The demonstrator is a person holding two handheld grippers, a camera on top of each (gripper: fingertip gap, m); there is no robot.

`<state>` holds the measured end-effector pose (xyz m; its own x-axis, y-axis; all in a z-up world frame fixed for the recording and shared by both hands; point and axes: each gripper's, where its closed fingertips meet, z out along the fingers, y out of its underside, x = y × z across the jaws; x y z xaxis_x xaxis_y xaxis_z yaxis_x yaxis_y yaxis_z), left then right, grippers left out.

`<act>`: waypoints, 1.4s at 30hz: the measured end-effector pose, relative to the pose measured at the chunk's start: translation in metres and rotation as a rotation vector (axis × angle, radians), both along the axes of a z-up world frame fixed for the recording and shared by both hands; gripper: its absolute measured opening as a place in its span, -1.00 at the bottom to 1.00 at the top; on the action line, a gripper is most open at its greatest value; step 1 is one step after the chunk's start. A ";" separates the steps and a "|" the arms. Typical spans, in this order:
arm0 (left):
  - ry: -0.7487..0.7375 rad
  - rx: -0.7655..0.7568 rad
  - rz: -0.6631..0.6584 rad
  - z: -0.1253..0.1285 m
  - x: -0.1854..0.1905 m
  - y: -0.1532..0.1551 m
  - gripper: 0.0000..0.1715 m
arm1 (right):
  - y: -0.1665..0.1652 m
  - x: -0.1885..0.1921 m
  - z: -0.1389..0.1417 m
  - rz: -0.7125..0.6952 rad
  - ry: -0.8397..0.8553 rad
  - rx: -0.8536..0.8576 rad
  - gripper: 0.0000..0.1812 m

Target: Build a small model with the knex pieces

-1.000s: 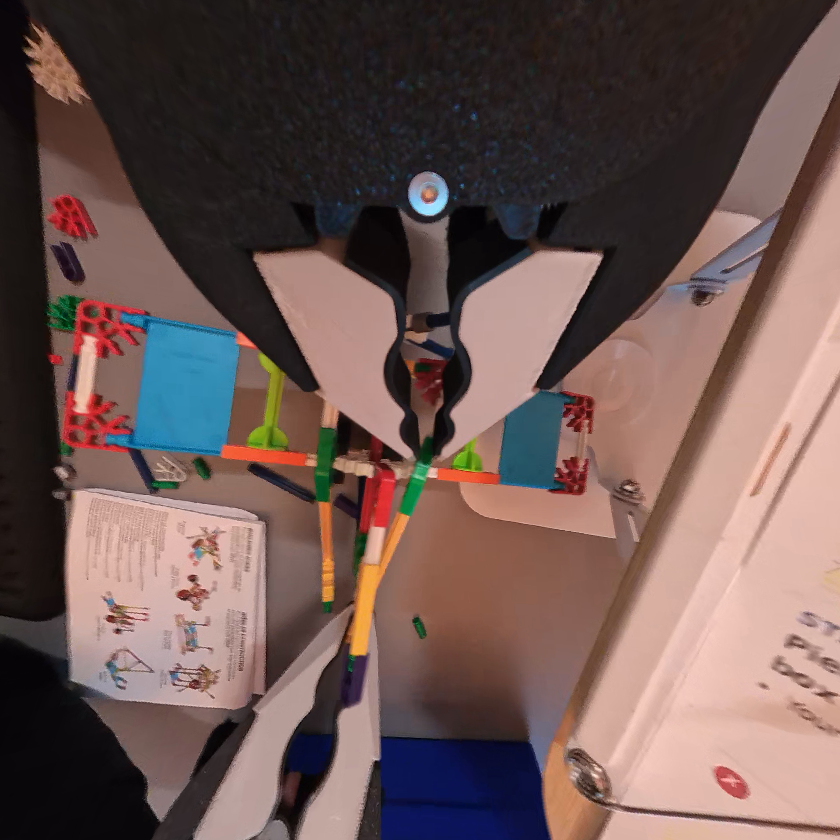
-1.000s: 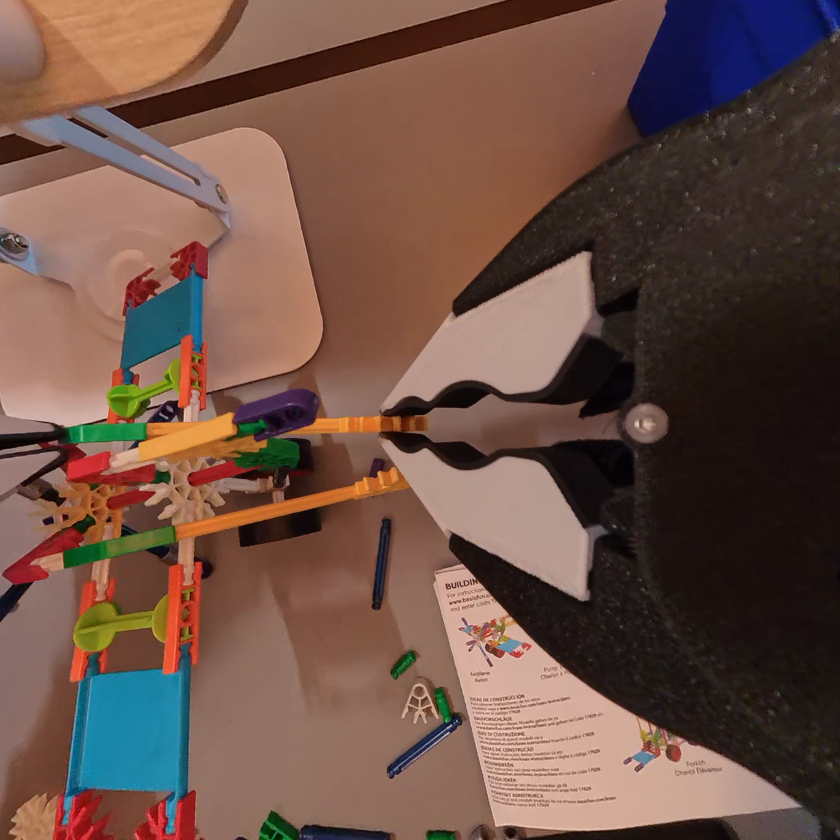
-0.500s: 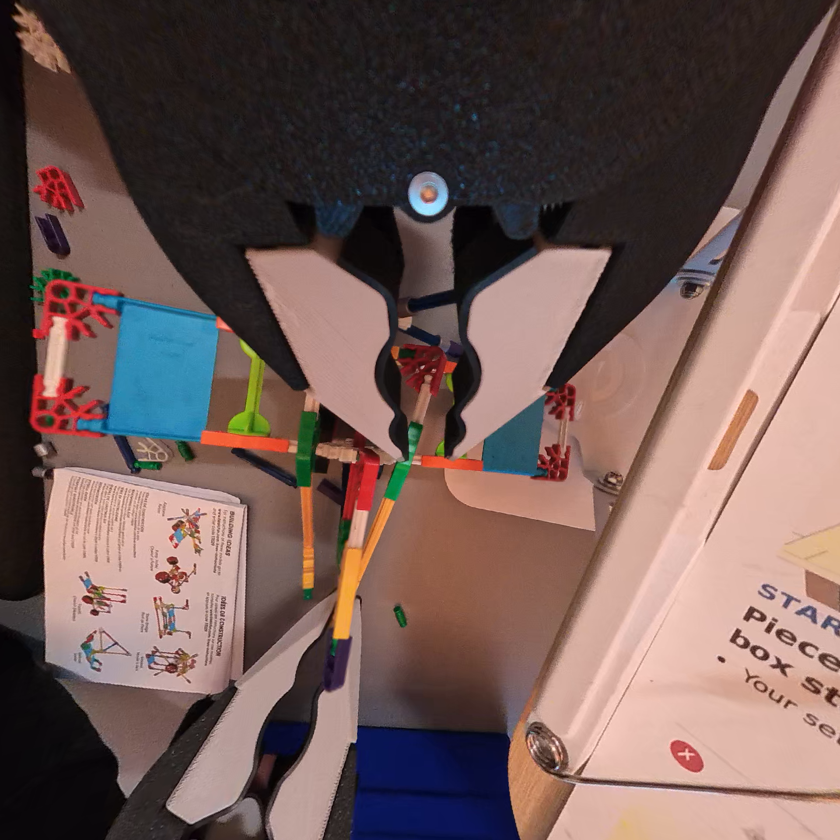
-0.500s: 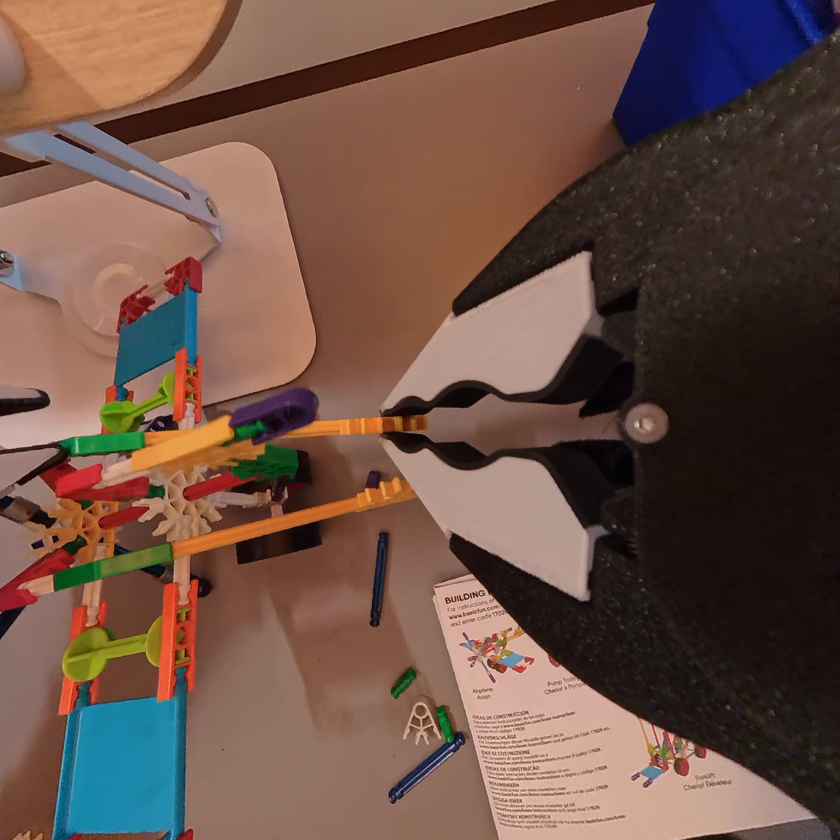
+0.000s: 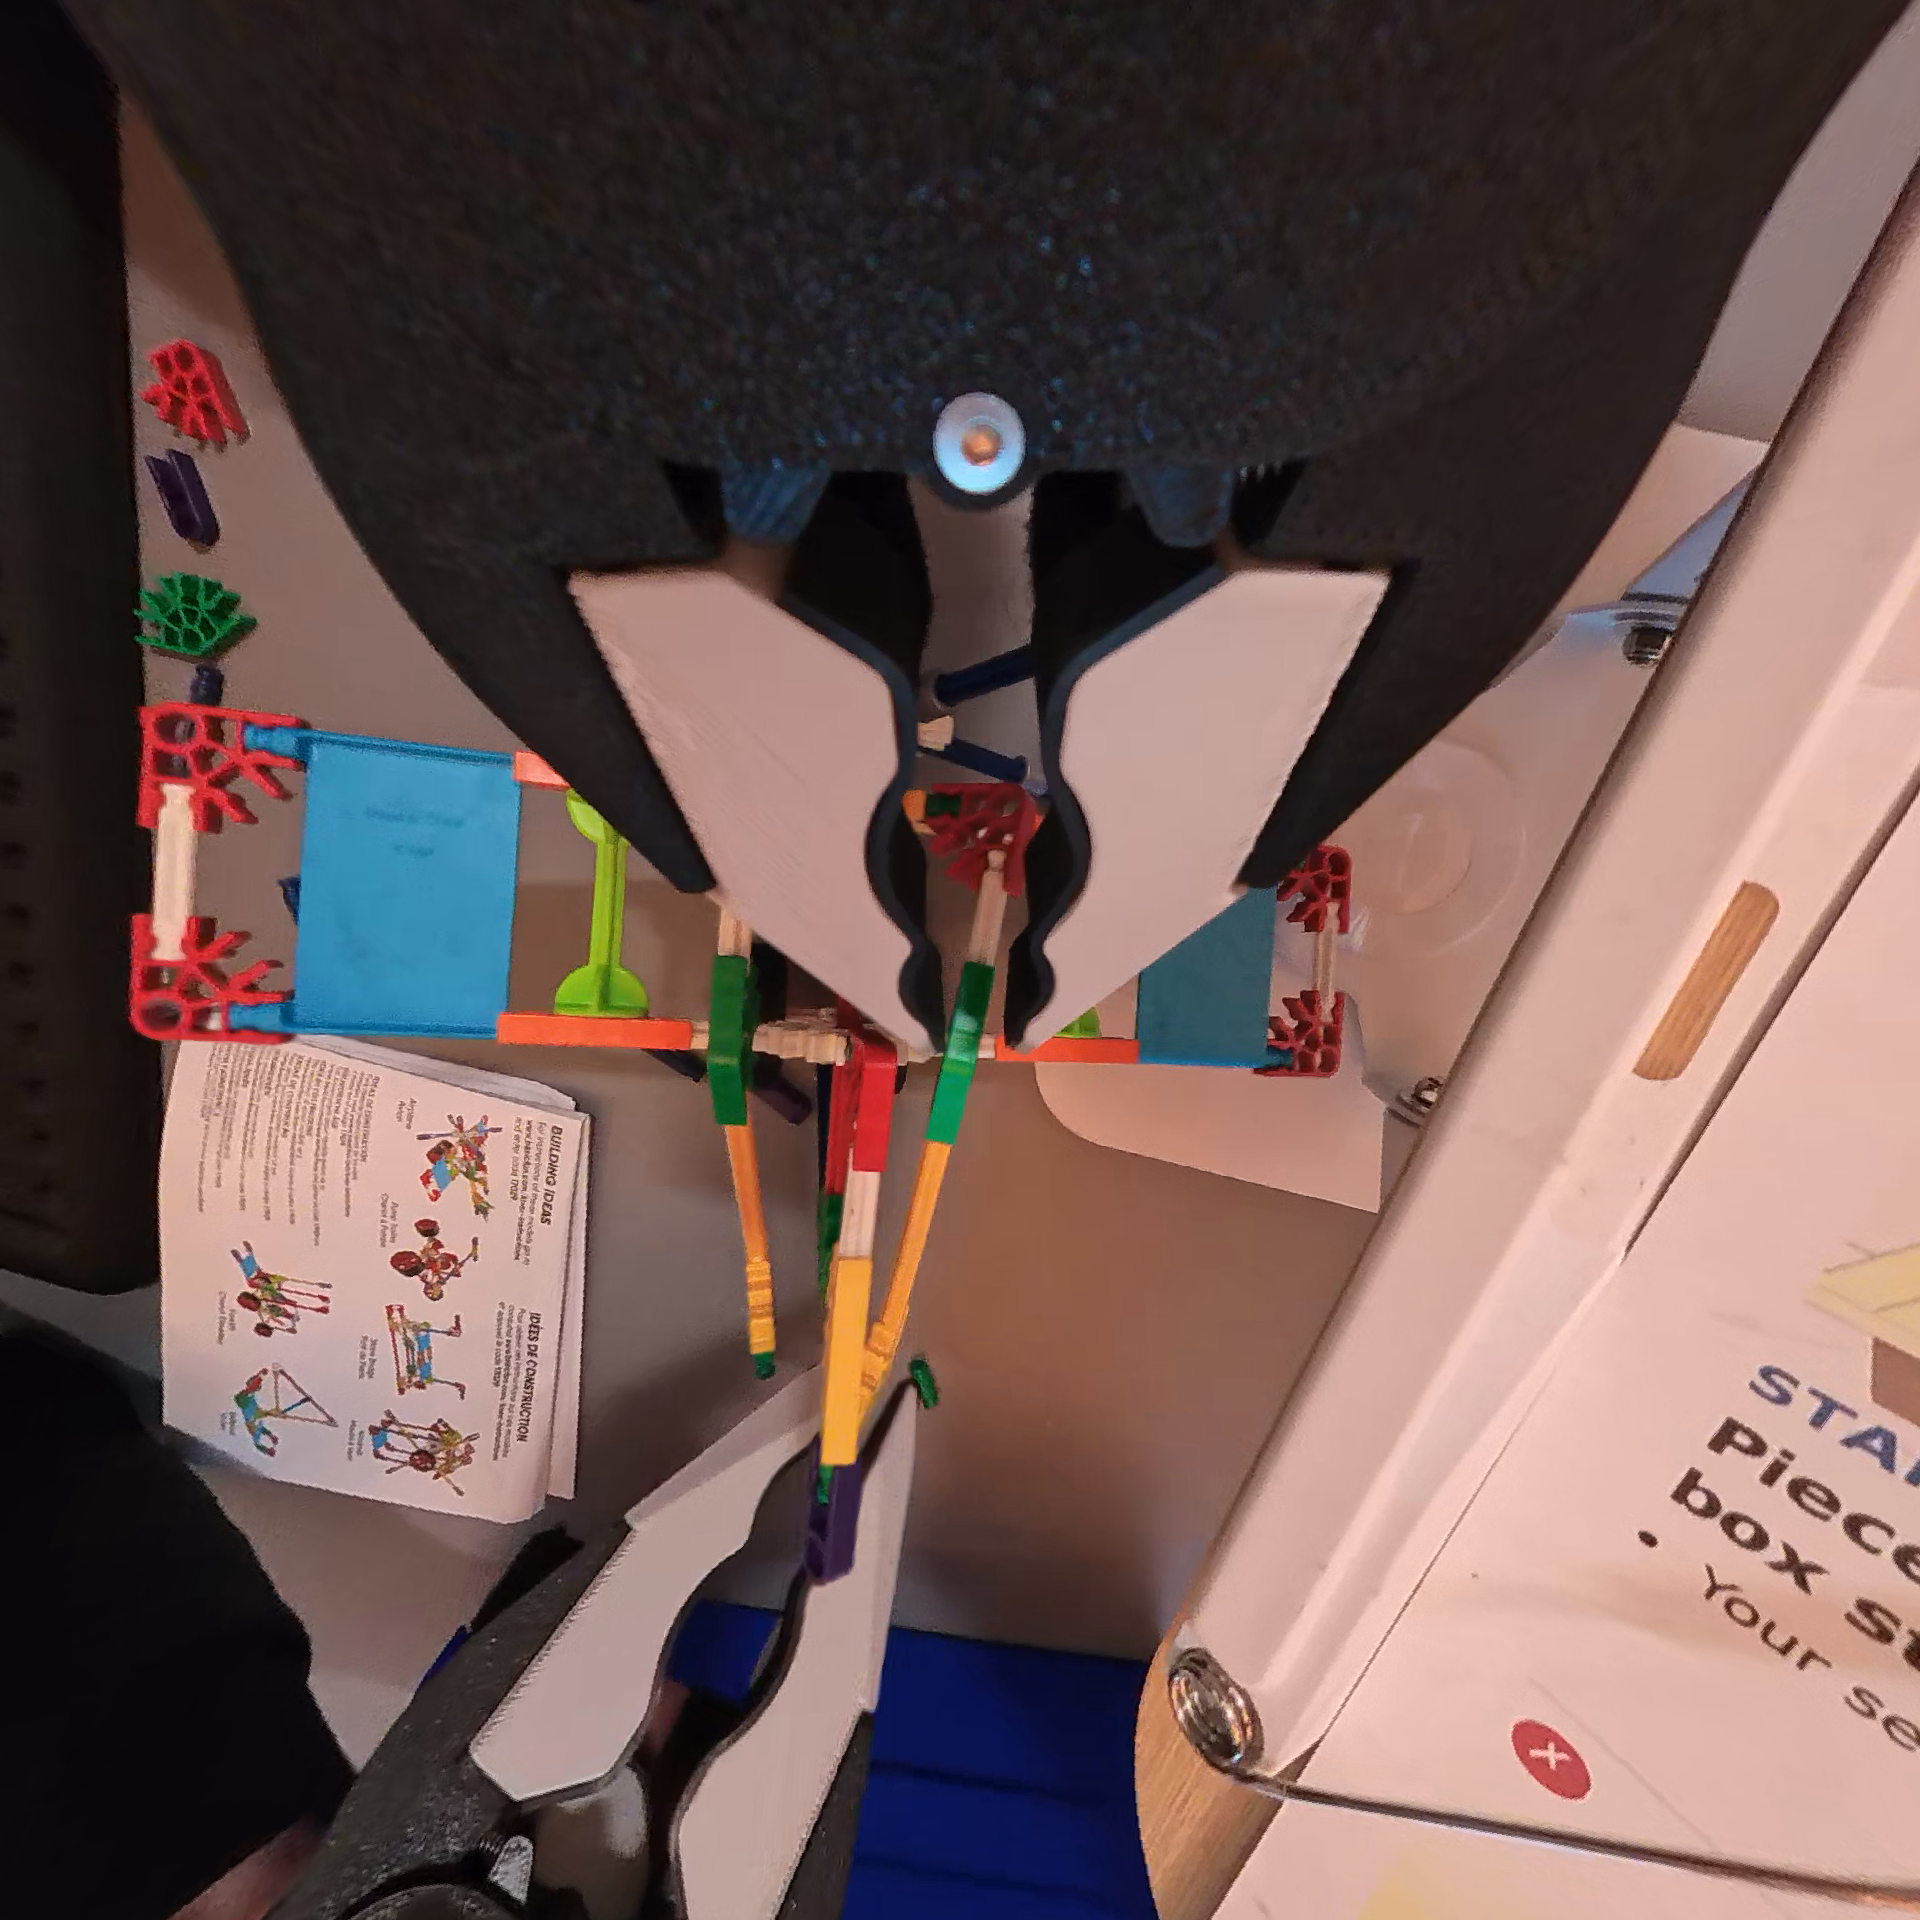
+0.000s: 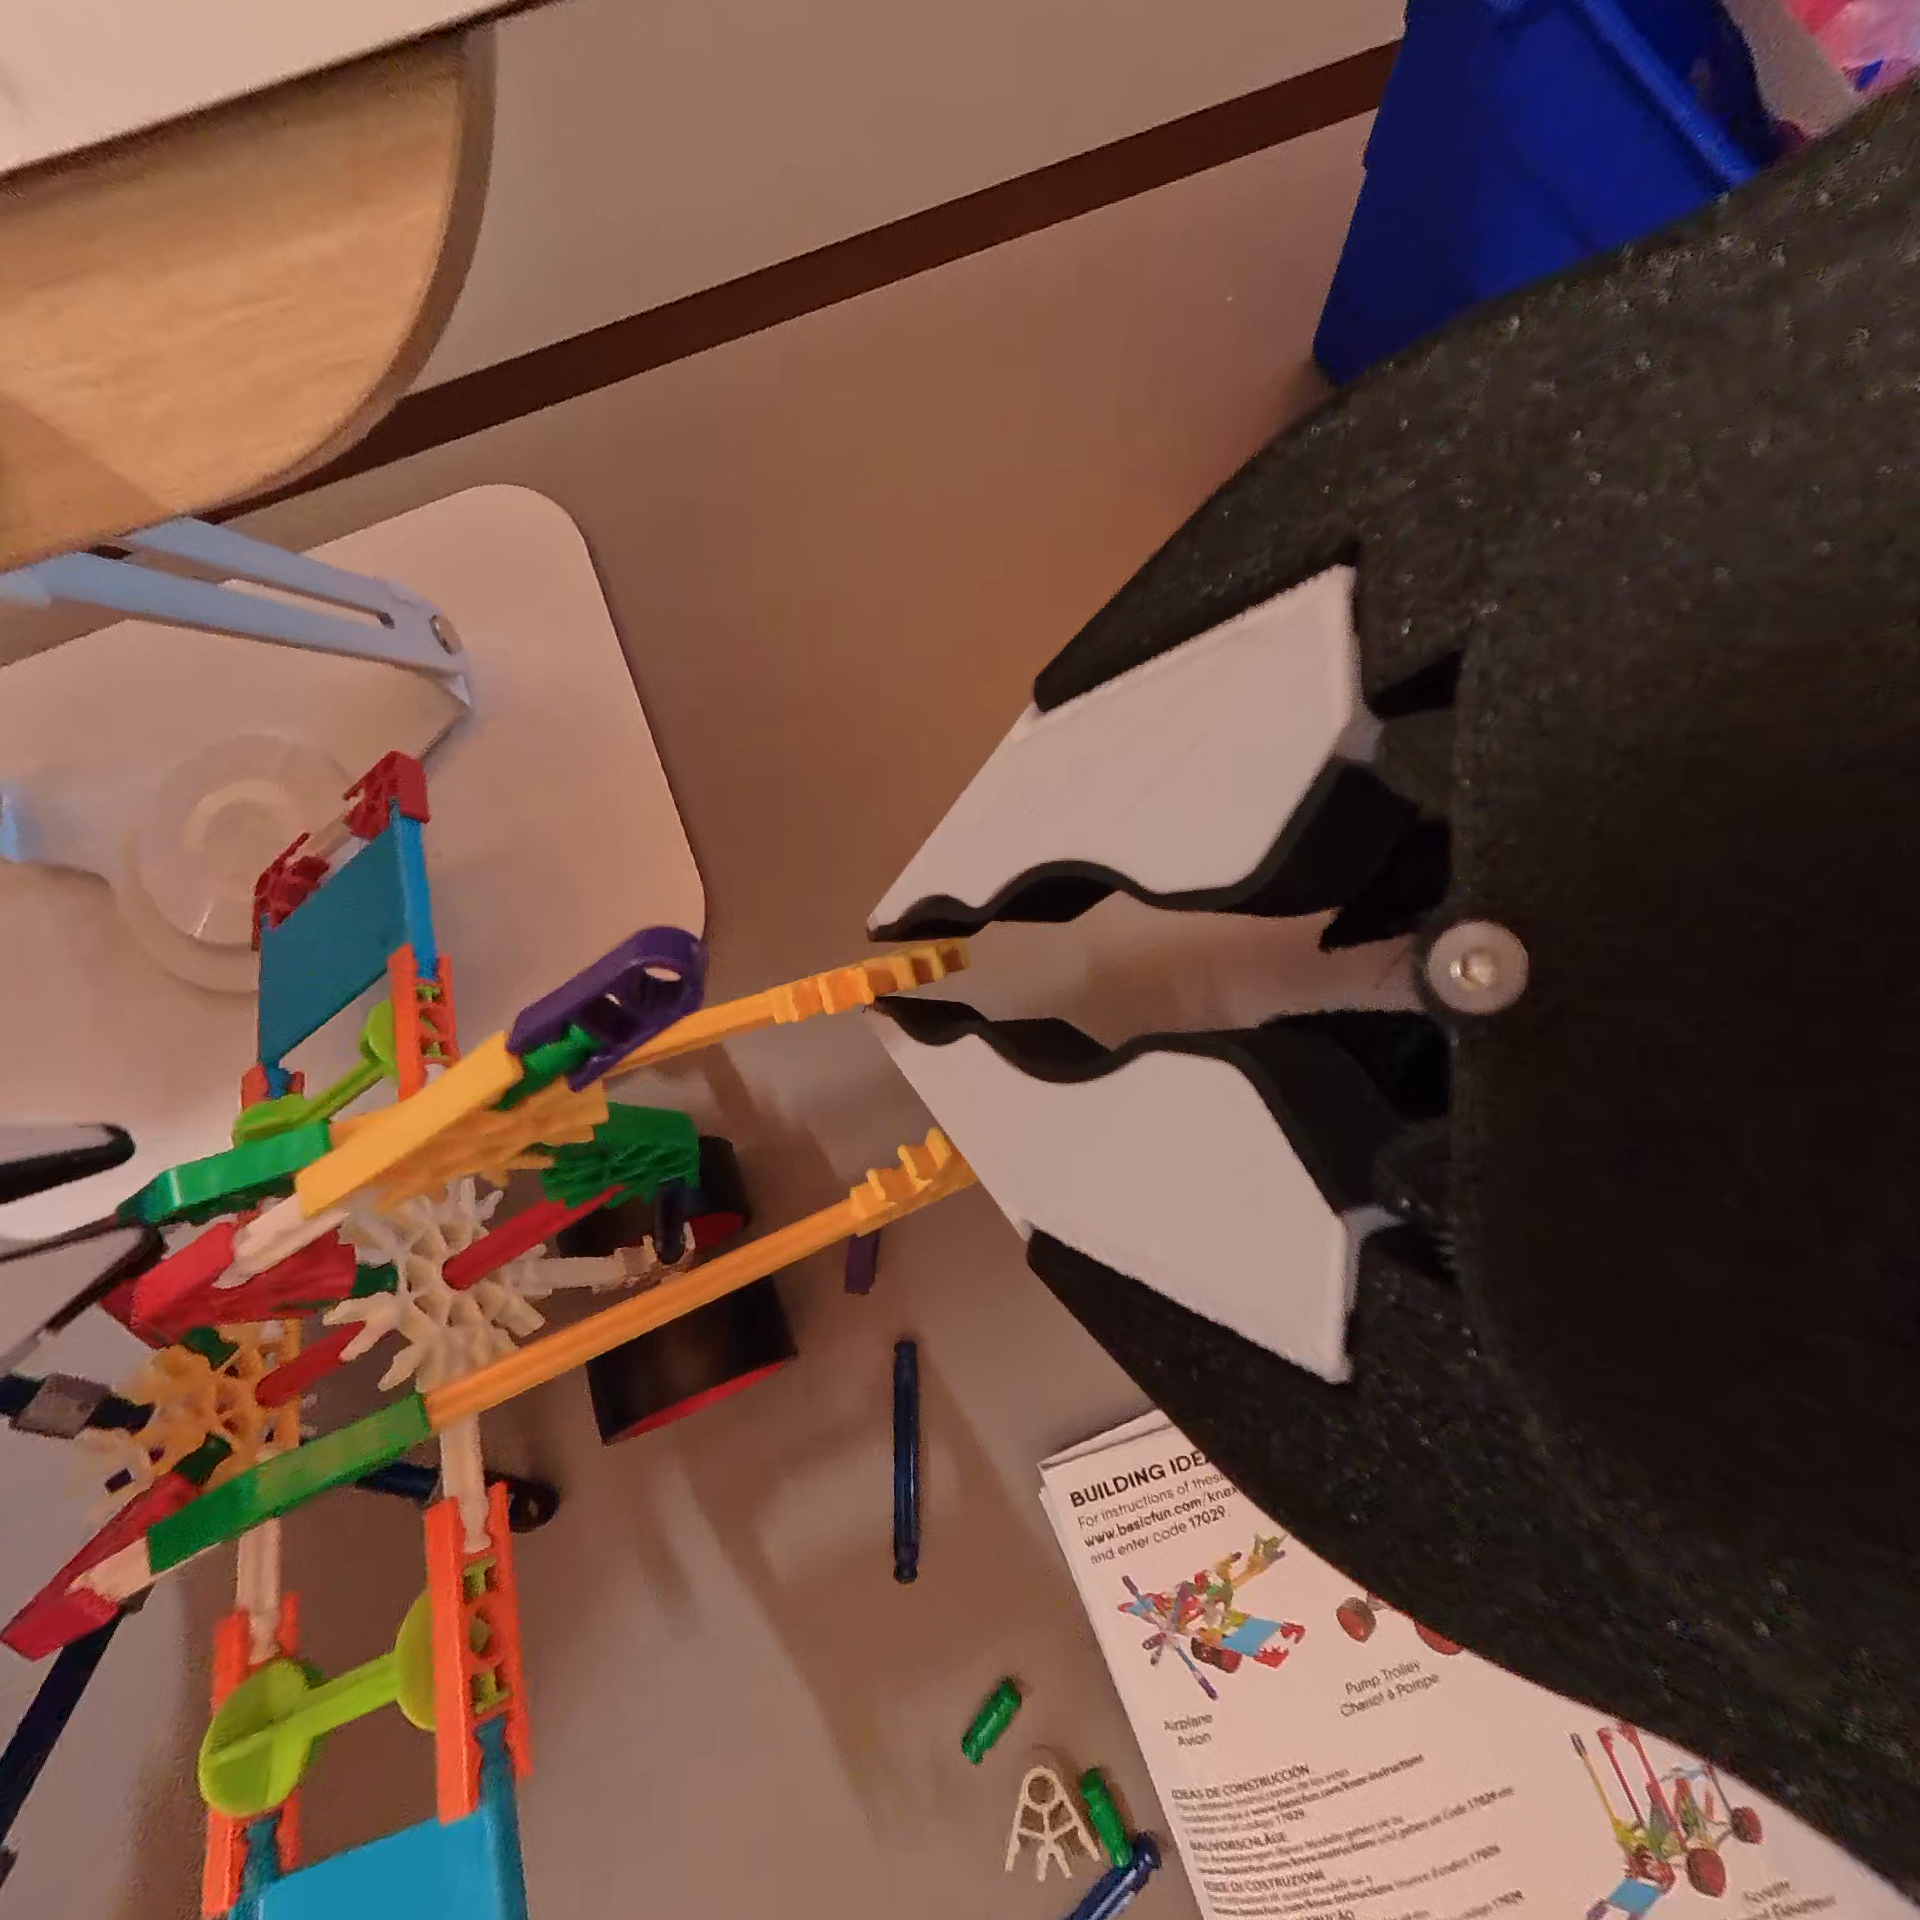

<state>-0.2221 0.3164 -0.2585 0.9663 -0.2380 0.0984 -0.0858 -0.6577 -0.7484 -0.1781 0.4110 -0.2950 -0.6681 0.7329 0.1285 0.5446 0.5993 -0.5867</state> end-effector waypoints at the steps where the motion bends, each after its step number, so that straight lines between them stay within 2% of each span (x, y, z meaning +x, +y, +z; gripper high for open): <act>1: -0.003 -0.004 0.005 -0.001 0.000 0.000 -0.87 | 0.003 -0.001 0.000 -0.013 0.006 0.031 -0.82; 3: -0.019 -0.017 0.003 -0.002 0.002 -0.002 -0.88 | 0.015 -0.003 0.006 -0.053 0.039 0.133 -0.69; 5: -0.036 -0.021 -0.004 -0.002 0.005 -0.003 -0.81 | 0.020 -0.001 0.022 -0.074 0.084 0.217 -0.68; 10: -0.071 -0.019 -0.038 -0.003 0.011 -0.004 -0.86 | -0.008 0.028 0.052 -0.001 0.139 0.259 -0.69; 14: -0.083 -0.052 -0.049 -0.010 0.015 -0.003 -0.89 | -0.061 0.042 0.040 0.113 0.111 0.128 -0.71; 17: -0.066 -0.045 -0.088 -0.007 0.024 -0.004 -0.88 | -0.084 0.041 0.023 0.132 0.113 0.148 -0.76; 20: -0.034 -0.055 -0.103 -0.010 0.028 -0.004 -0.88 | -0.100 0.033 0.026 0.102 0.166 0.131 -0.76; 24: -0.031 -0.054 -0.118 -0.012 0.032 0.000 -0.87 | -0.110 0.023 0.023 0.071 0.177 0.134 -0.78; 27: -0.046 -0.043 -0.109 -0.012 0.030 0.000 -0.87 | -0.116 0.022 0.016 0.077 0.135 0.112 -0.91; 36: -0.392 0.006 -0.037 -0.009 0.027 0.007 -0.88 | -0.116 0.024 0.016 0.098 0.044 0.035 -0.93; 42: -0.445 0.006 -0.004 -0.009 0.025 0.009 -0.88 | -0.114 0.023 0.017 0.123 0.041 0.123 -0.93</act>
